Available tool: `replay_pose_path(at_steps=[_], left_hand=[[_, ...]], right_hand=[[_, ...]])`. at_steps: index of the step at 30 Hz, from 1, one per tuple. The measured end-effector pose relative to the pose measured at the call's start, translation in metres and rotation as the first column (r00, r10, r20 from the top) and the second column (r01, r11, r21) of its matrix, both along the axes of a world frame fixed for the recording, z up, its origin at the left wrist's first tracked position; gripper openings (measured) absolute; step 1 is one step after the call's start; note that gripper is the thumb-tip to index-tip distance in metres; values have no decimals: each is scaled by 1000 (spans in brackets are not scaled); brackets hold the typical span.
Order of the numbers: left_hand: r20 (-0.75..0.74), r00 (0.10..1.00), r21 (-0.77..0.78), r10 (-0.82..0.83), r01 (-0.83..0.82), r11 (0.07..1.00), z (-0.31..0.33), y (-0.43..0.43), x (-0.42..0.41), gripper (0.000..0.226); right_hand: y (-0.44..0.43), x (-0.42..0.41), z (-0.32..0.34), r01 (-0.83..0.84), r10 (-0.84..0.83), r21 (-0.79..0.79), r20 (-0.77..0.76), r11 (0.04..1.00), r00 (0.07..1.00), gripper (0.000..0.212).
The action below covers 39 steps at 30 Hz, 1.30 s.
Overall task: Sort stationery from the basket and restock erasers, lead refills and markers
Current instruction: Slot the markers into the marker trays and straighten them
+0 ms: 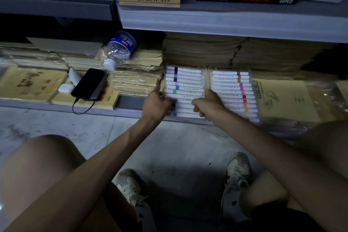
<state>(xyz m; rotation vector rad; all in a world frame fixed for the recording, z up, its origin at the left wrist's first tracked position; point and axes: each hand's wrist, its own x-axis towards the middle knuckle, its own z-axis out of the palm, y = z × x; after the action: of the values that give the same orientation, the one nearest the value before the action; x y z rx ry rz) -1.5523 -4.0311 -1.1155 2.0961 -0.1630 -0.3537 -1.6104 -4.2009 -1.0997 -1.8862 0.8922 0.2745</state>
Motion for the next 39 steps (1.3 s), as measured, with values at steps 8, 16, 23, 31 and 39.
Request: replay_pose_path(at_steps=[8,16,23,31,39], left_hand=[[-70,995,-43,74,-77,996,-9,-4,5,28],[-65,996,-52,66,-70,996,-13,-3,10,22],[-133,990,-79,50,-61,995,-17,0,15,22],[-140,988,-127,71,-89,988,-17,-1,16,19],[-94,991,-131,96,-108,985,-21,-1,14,20]], right_hand=[[-2,8,-3,206,-229,346,25,915,973,22],[0,8,0,178,-192,343,6,922,981,64],[7,0,-2,176,-190,316,13,932,982,22],[-3,1,-6,74,-80,88,59,993,995,42],[2,10,-6,69,-77,194,36,979,996,83]])
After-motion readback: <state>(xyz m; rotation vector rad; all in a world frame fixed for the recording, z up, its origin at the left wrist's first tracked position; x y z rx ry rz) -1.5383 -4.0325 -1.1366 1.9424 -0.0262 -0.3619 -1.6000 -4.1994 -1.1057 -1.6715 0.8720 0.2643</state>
